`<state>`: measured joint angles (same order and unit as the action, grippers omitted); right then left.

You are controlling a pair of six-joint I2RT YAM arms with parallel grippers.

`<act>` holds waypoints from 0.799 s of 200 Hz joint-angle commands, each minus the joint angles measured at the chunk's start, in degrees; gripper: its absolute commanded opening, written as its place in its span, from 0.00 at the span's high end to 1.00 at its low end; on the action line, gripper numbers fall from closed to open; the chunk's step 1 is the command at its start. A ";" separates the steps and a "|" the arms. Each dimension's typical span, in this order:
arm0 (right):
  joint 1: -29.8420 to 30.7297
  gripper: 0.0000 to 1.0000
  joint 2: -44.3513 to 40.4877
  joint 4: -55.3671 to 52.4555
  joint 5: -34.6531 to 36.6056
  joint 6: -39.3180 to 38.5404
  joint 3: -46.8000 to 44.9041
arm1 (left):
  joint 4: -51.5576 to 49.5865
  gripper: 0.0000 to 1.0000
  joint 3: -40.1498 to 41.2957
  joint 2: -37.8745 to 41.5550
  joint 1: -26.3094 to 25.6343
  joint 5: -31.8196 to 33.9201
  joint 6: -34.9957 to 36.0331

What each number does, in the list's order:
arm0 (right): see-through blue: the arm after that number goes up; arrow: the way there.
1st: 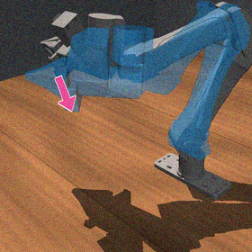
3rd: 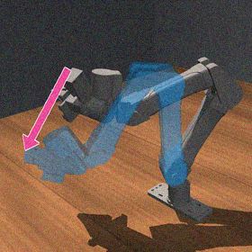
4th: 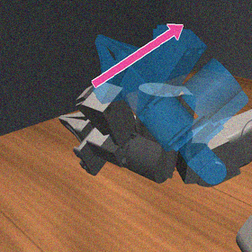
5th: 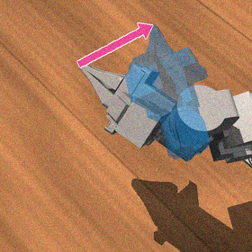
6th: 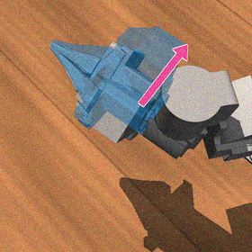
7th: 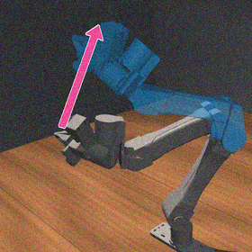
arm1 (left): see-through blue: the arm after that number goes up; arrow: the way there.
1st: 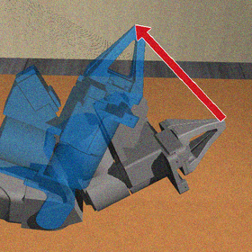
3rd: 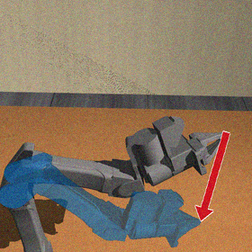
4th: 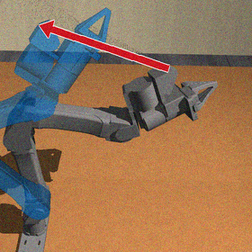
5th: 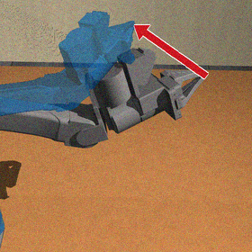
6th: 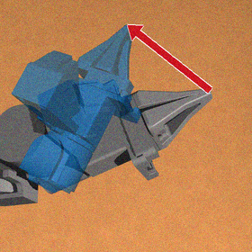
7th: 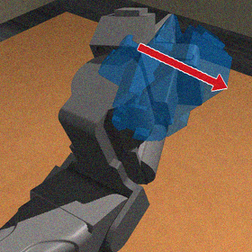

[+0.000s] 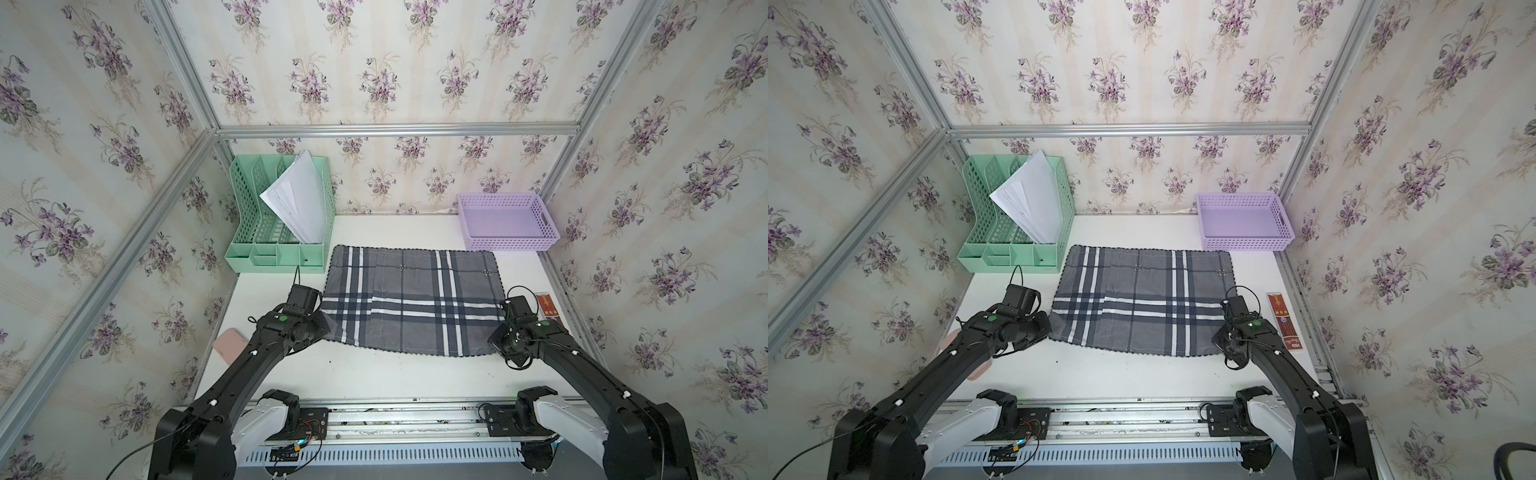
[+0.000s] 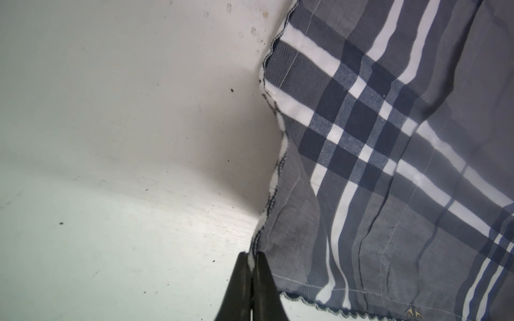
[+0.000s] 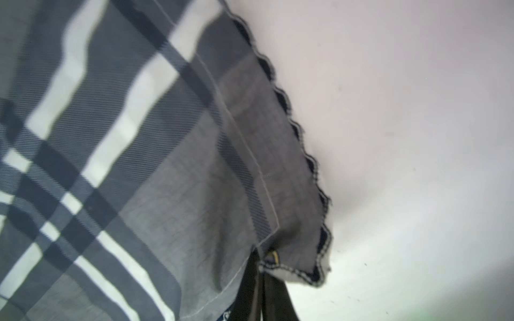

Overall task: Roll up the pillowcase
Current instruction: Fold the pillowcase.

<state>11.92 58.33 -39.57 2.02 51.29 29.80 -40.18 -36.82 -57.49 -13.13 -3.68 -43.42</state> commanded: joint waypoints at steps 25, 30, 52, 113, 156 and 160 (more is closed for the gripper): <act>-0.04 1.00 -4.28 0.18 2.08 -8.26 5.90 | -8.86 1.00 -3.50 10.81 0.02 6.98 0.85; 0.02 1.00 -4.88 -0.22 1.93 -8.07 6.49 | -9.47 1.00 -3.92 11.94 -0.06 7.10 0.80; -0.06 1.00 -5.70 0.37 1.63 -10.12 9.99 | -11.19 1.00 -5.85 13.98 -0.83 6.67 1.31; -0.26 1.00 3.82 13.05 5.18 -22.34 18.98 | -2.08 1.00 -15.77 -1.02 -1.64 5.22 7.96; -4.41 1.00 11.96 21.30 7.09 -24.84 21.70 | -0.13 1.00 -27.60 -16.69 -0.67 8.69 13.51; -4.93 1.00 12.63 22.42 6.77 -25.42 21.72 | -0.01 1.00 -28.54 -17.62 -0.48 8.69 14.12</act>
<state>9.34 68.36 -24.67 7.11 29.19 51.00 -42.30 -61.28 -70.28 -14.50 2.72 -34.37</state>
